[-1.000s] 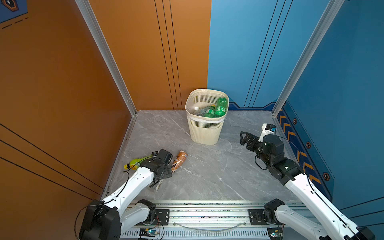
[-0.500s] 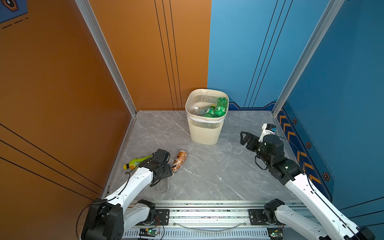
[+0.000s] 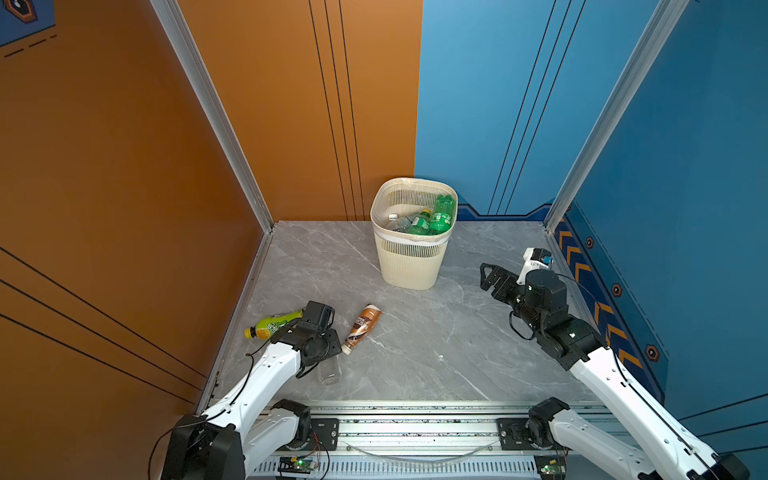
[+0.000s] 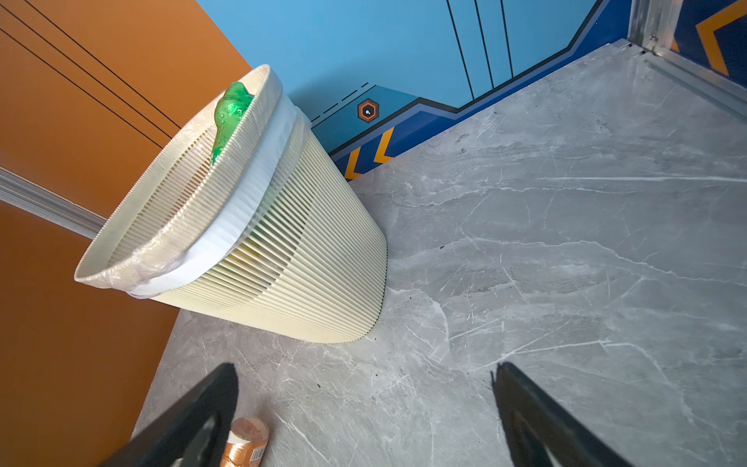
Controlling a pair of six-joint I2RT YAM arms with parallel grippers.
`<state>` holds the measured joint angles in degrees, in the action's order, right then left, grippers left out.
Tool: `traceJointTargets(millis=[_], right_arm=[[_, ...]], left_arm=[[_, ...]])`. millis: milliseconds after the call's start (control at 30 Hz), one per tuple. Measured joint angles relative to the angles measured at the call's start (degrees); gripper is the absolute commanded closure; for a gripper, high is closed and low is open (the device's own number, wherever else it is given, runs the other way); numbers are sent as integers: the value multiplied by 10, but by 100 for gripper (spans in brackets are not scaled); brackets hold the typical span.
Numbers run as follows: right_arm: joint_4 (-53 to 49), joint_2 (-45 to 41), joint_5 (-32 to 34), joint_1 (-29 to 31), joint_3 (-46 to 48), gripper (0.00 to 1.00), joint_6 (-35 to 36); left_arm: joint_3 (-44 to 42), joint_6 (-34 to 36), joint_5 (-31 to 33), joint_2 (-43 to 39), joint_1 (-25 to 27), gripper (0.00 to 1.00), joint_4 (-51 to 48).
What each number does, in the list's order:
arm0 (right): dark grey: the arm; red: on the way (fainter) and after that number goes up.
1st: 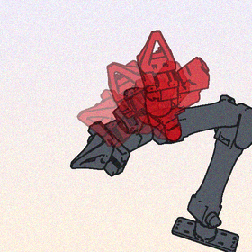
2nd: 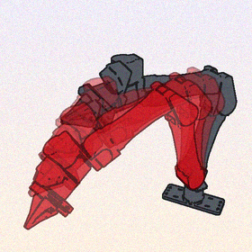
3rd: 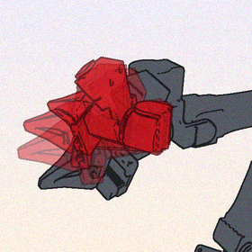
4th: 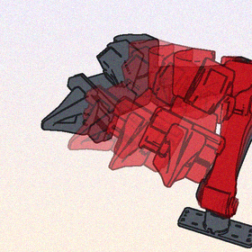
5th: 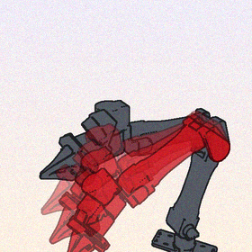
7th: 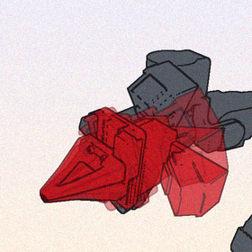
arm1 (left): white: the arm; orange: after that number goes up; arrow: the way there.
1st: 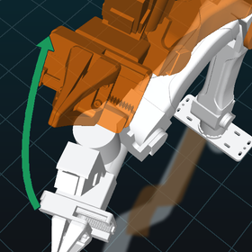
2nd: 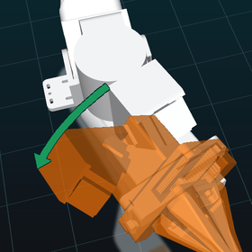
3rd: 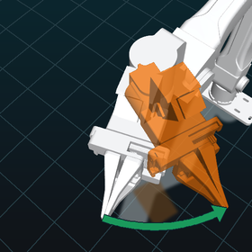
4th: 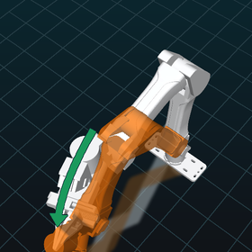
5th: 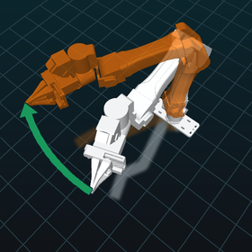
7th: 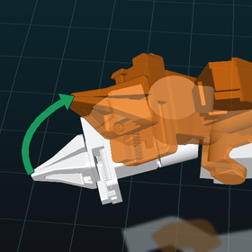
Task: Put the plastic bottles in the bin
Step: 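Withdraw the right gripper while the left gripper grasps the green-labelled clear water bottle, then lift the clear water bottle with the left gripper over the wastebasket and release it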
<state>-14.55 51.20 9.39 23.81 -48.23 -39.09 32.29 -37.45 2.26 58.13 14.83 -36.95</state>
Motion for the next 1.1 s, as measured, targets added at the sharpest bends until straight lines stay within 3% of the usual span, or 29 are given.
traceJointTargets(millis=[233, 467, 1100], right_arm=[[0, -1, -2, 0, 0, 0, 0], [0, -10, -2, -3, 0, 0, 0], [-5, -31, -4, -6, 5, 0, 0]], left_arm=[[78, 11, -20, -45, -2, 44, -24], [252, 52, -42, -36, -2, 44, -38], [818, 211, -60, 341, 67, 44, 0]])
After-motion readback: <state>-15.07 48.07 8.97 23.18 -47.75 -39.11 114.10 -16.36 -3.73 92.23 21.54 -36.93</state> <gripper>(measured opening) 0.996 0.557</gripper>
